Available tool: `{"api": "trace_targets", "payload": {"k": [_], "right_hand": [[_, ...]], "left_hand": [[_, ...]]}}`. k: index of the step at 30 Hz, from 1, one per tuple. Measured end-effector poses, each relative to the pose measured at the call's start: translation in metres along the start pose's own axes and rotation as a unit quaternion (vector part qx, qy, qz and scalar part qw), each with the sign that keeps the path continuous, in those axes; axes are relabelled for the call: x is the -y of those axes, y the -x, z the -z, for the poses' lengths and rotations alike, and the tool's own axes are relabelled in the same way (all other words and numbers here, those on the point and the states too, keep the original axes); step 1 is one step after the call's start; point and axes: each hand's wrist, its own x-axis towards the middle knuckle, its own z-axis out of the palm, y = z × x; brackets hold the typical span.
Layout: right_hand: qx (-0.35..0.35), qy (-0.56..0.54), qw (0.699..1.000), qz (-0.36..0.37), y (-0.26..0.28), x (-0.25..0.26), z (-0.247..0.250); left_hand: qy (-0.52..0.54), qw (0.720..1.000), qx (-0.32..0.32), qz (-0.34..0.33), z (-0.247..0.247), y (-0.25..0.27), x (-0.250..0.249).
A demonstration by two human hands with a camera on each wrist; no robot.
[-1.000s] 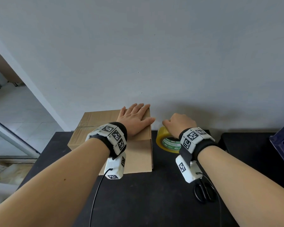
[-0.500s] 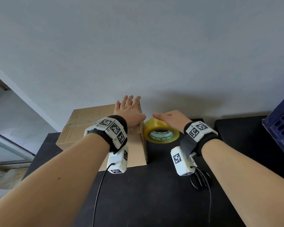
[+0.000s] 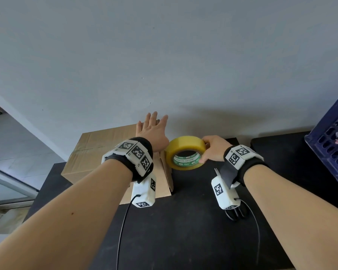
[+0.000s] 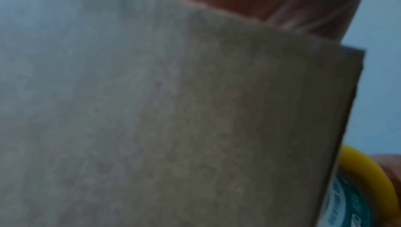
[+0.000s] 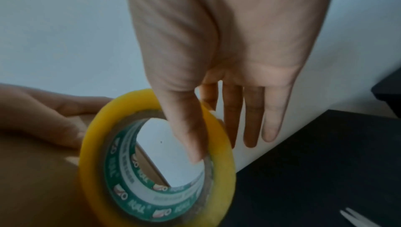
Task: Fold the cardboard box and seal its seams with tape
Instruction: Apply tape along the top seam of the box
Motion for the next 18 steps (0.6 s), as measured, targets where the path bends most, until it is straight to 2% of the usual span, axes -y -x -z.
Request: {"api": "trace_targets", "payload": {"k": [11,16,18], "right_hand": [[-0.102,-0.012,0.994,0.046,0.016,0.018,0.017],[-0.158,-0.007,0.985,0.071,0.029,0.032,0.027],[-0.173,-0.009,0.982,0.082,0.034,0.040,0.030]], "left_hand": [[0.030,0.999,-0.016,0.006,-0.002,0.000,0.002],[0.160,0.987,-0.005,-0.002,0.007,0.002,0.009],[0.299,0.954,-0.010,-0.004,0.013,0.006,0.013]]}}
